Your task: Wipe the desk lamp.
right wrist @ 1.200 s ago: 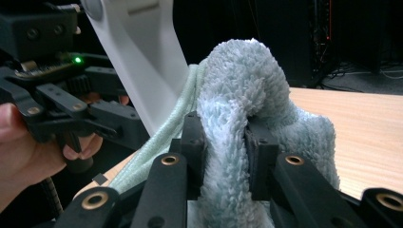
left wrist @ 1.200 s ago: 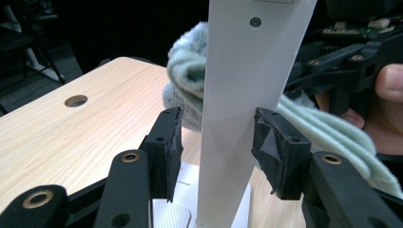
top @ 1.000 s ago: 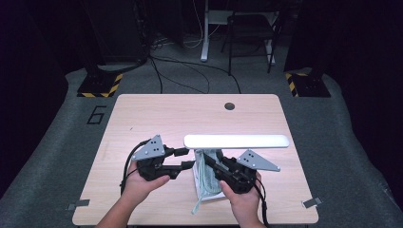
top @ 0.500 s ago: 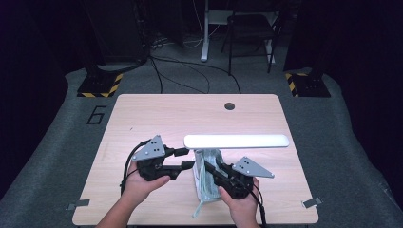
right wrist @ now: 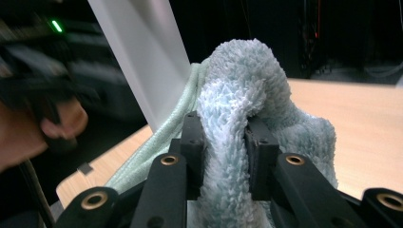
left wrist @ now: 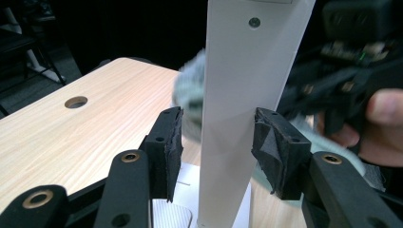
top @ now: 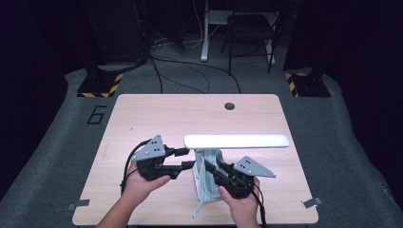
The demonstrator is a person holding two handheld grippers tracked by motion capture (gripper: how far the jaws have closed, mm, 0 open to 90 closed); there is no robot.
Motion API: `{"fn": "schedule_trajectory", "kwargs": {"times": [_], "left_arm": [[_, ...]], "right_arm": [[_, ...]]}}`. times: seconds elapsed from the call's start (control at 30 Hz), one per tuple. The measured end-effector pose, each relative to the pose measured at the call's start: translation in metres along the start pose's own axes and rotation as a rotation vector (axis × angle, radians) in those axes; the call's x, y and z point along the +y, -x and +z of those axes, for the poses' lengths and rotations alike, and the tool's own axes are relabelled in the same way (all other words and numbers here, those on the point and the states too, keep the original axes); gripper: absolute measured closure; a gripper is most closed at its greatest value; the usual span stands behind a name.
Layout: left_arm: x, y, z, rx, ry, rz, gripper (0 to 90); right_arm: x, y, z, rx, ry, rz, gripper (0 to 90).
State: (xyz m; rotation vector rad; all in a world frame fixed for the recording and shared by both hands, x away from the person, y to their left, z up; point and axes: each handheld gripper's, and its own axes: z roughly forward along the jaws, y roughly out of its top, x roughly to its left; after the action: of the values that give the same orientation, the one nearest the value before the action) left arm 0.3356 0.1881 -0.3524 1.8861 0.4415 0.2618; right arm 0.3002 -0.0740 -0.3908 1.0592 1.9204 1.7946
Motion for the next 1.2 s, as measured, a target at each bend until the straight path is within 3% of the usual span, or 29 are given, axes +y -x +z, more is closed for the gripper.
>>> {"fn": "schedule_trajectory", "kwargs": {"times": [0.3,0.37,0.53,0.67,1.07,1.2], "left_arm": [[-0.002,0.001,0.0,0.001,-0.008,0.006,52.2],[-0.005,0.001,0.0,-0.025,-0.005,0.019,51.1],[-0.01,0.002,0.005,-0.086,-0.016,0.037,48.6],[-0.014,0.0,0.016,-0.108,-0.022,0.031,47.5],[-0.019,-0.007,0.044,-0.132,-0.035,0.052,45.6],[-0.019,-0.006,0.049,-0.129,-0.019,0.087,52.0]], "right_arm": [[0.022,-0.006,-0.01,0.031,0.084,0.014,73.2],[0.023,-0.004,-0.012,0.035,0.088,0.013,73.2],[0.019,-0.003,-0.016,0.02,0.069,-0.021,73.2],[0.019,-0.001,-0.02,0.028,0.071,-0.001,73.1],[0.024,0.001,-0.021,0.067,0.077,0.029,73.1],[0.022,0.0,-0.019,0.067,0.067,0.035,73.1]]}}
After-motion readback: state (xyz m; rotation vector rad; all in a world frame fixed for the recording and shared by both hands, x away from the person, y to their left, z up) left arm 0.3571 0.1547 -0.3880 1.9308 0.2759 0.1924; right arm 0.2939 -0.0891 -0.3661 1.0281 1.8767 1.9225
